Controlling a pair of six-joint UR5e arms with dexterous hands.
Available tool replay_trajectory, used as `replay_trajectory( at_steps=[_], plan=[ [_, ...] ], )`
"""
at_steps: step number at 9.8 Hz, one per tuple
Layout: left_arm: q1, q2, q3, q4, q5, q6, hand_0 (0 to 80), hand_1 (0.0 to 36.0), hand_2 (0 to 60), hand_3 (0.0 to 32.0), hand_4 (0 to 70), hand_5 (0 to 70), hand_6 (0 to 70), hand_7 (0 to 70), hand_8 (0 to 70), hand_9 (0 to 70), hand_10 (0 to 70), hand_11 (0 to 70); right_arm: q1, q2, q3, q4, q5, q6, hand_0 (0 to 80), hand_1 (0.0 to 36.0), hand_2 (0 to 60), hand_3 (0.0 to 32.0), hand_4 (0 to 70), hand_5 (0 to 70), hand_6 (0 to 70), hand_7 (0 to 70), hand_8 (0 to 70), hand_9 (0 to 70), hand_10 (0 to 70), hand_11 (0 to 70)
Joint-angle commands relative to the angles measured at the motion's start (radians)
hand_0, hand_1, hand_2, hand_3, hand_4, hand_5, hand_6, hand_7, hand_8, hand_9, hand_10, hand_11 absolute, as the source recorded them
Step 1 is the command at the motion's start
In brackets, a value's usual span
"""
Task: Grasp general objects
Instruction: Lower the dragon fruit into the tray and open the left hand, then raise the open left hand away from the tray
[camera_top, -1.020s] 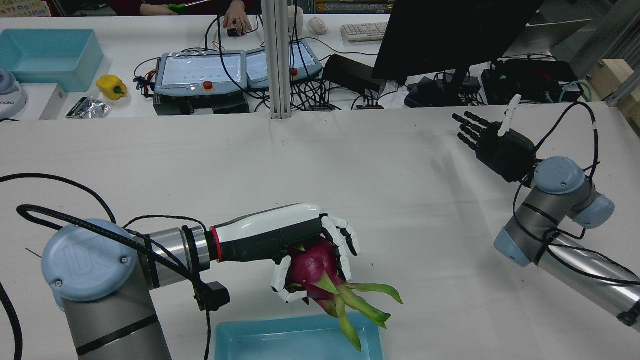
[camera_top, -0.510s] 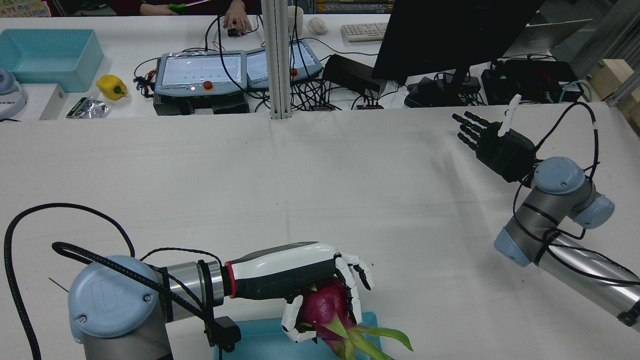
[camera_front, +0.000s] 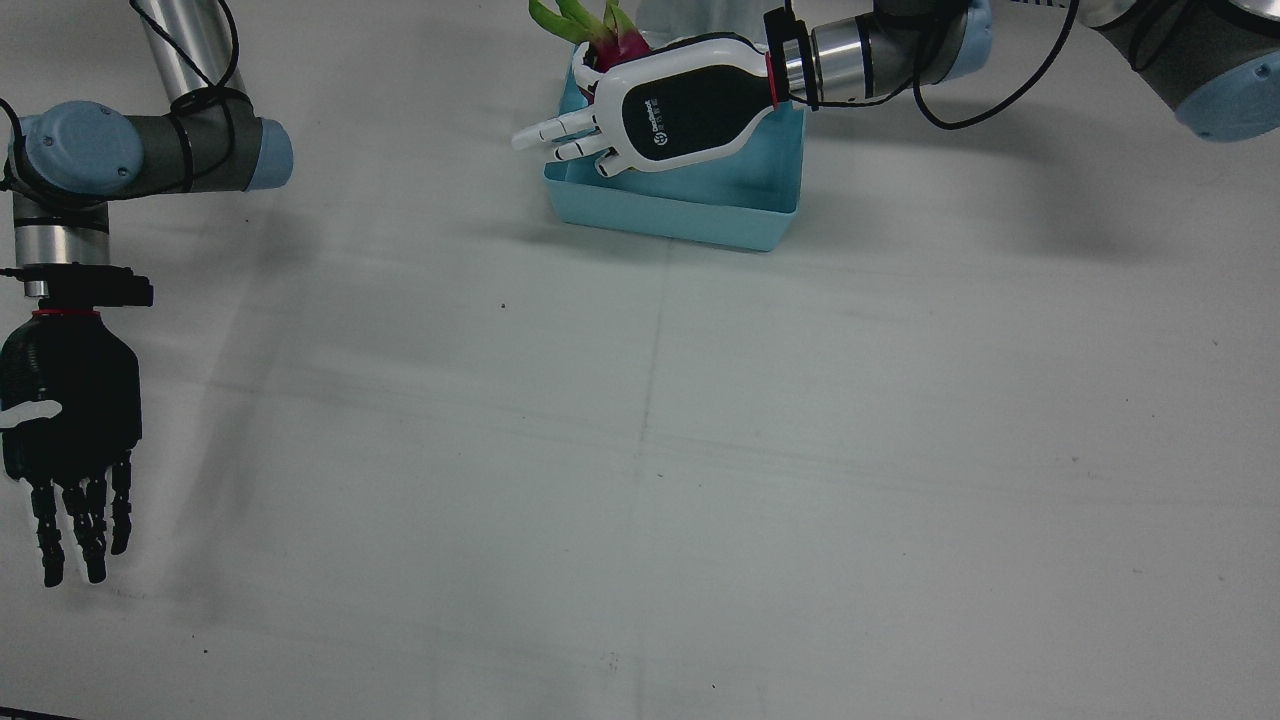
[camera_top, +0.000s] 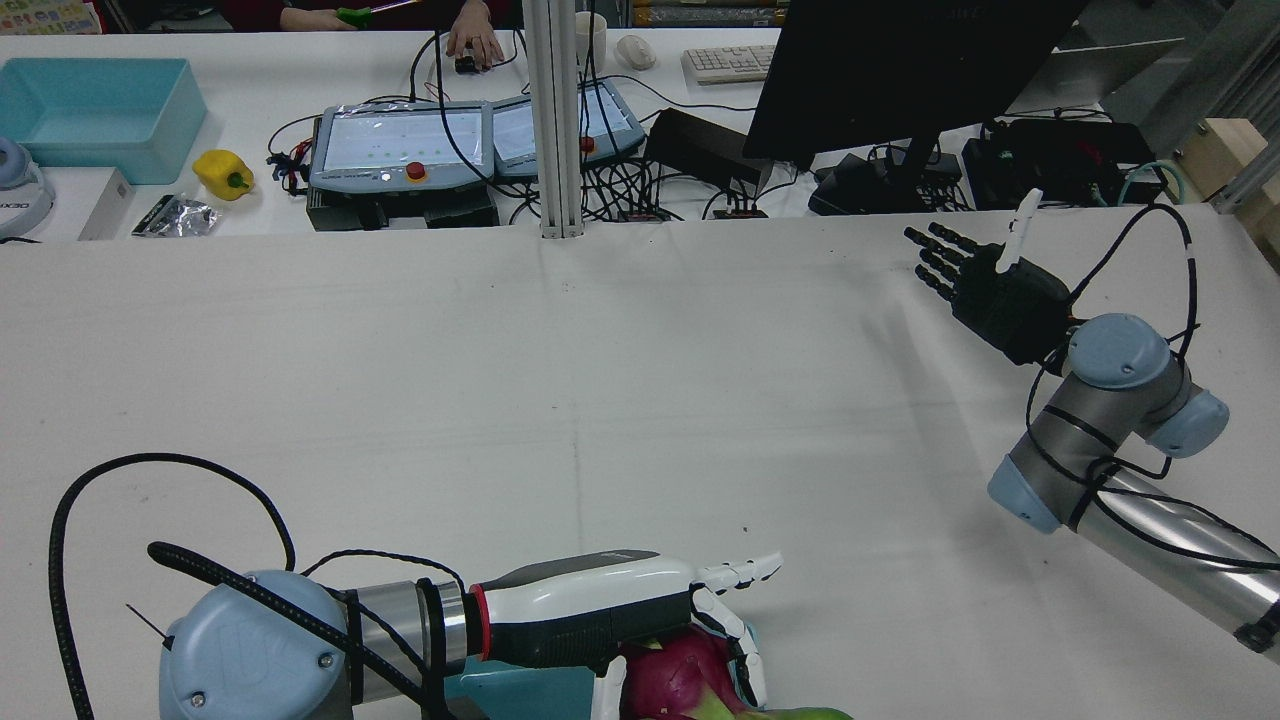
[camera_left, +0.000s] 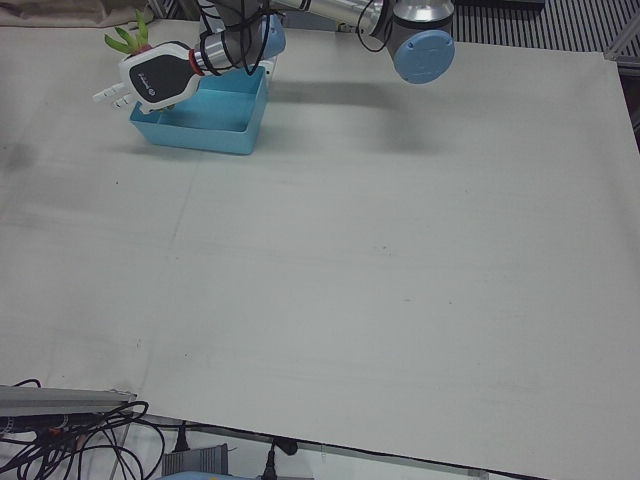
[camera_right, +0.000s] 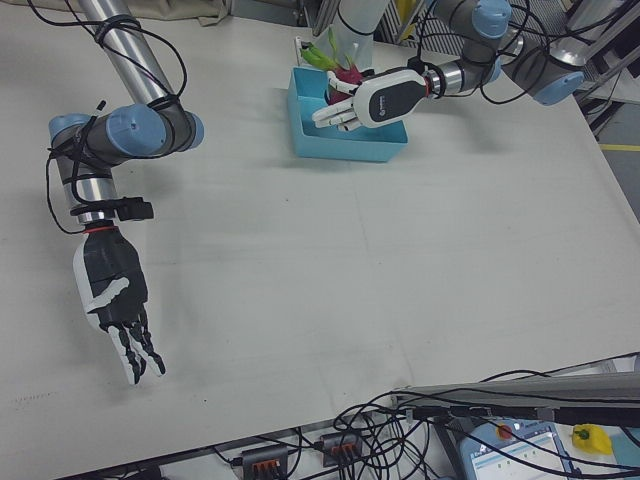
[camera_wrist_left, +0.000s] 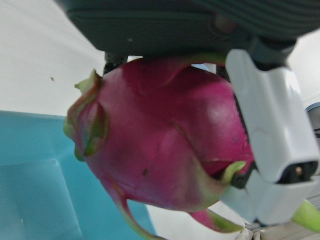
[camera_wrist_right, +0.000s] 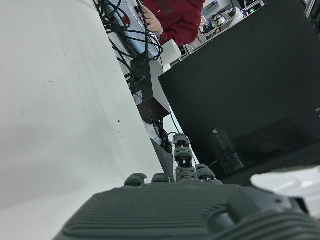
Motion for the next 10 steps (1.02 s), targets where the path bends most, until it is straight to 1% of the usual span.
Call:
replay_trajectory(
  at_steps=[1,2,3,4,5,6,7,8,9,10],
  plan=[
    [0.008,0.000,0.004,0.003,-0.002,0.002,57.2,36.0,60.0,16.6,0.0,0.0,0.0,0.0,0.0,0.0,0.0,0.1,0.000,0.000,0.000,0.000,0.000,0.000,0.0,0.0,0.0,0.0,0.0,0.0,0.0,0.0,0.0,0.0,0.0,0.0],
    [0.006,0.002,0.004,0.004,-0.005,0.011,55.5,36.0,60.0,17.2,0.0,0.0,0.0,0.0,0.0,0.0,0.0,0.0,0.000,0.000,0.000,0.000,0.000,0.000,0.0,0.0,0.0,0.0,0.0,0.0,0.0,0.0,0.0,0.0,0.0,0.0],
    [0.008,0.000,0.002,0.013,-0.007,0.035,55.1,36.0,59.0,16.8,0.0,0.0,0.0,0.0,0.0,0.0,0.0,0.0,0.000,0.000,0.000,0.000,0.000,0.000,0.0,0.0,0.0,0.0,0.0,0.0,0.0,0.0,0.0,0.0,0.0,0.0],
    [0.006,0.000,0.004,0.015,-0.010,0.037,54.8,35.8,55.2,17.6,0.0,0.0,0.0,0.0,0.0,0.0,0.0,0.0,0.000,0.000,0.000,0.000,0.000,0.000,0.0,0.0,0.0,0.0,0.0,0.0,0.0,0.0,0.0,0.0,0.0,0.0],
    [0.005,0.000,0.002,0.020,-0.010,0.037,54.8,35.8,53.8,20.0,0.0,0.0,0.0,0.0,0.0,0.0,0.0,0.0,0.000,0.000,0.000,0.000,0.000,0.000,0.0,0.0,0.0,0.0,0.0,0.0,0.0,0.0,0.0,0.0,0.0,0.0],
    [0.002,0.002,0.001,0.027,-0.012,0.037,55.0,34.6,48.6,20.4,0.0,0.0,0.0,0.0,0.0,0.0,0.0,0.0,0.000,0.000,0.000,0.000,0.000,0.000,0.0,0.0,0.0,0.0,0.0,0.0,0.0,0.0,0.0,0.0,0.0,0.0],
    [-0.005,0.002,0.007,0.033,-0.012,0.037,54.2,31.3,38.9,21.2,0.0,0.0,0.0,0.0,0.0,0.0,0.0,0.0,0.000,0.000,0.000,0.000,0.000,0.000,0.0,0.0,0.0,0.0,0.0,0.0,0.0,0.0,0.0,0.0,0.0,0.0],
    [-0.012,0.005,0.010,0.036,-0.013,0.037,53.2,28.0,29.8,21.2,0.0,0.0,0.0,0.0,0.0,0.0,0.0,0.0,0.000,0.000,0.000,0.000,0.000,0.000,0.0,0.0,0.0,0.0,0.0,0.0,0.0,0.0,0.0,0.0,0.0,0.0],
    [-0.068,0.027,0.009,0.020,-0.018,0.037,52.0,21.1,8.5,14.6,0.0,0.0,0.0,0.0,0.0,0.0,0.0,0.0,0.000,0.000,0.000,0.000,0.000,0.000,0.0,0.0,0.0,0.0,0.0,0.0,0.0,0.0,0.0,0.0,0.0,0.0],
    [-0.143,0.060,-0.004,-0.037,-0.034,0.037,51.6,23.9,20.9,4.8,0.0,0.0,0.0,0.0,0.0,0.0,0.0,0.0,0.000,0.000,0.000,0.000,0.000,0.000,0.0,0.0,0.0,0.0,0.0,0.0,0.0,0.0,0.0,0.0,0.0,0.0]
  ],
)
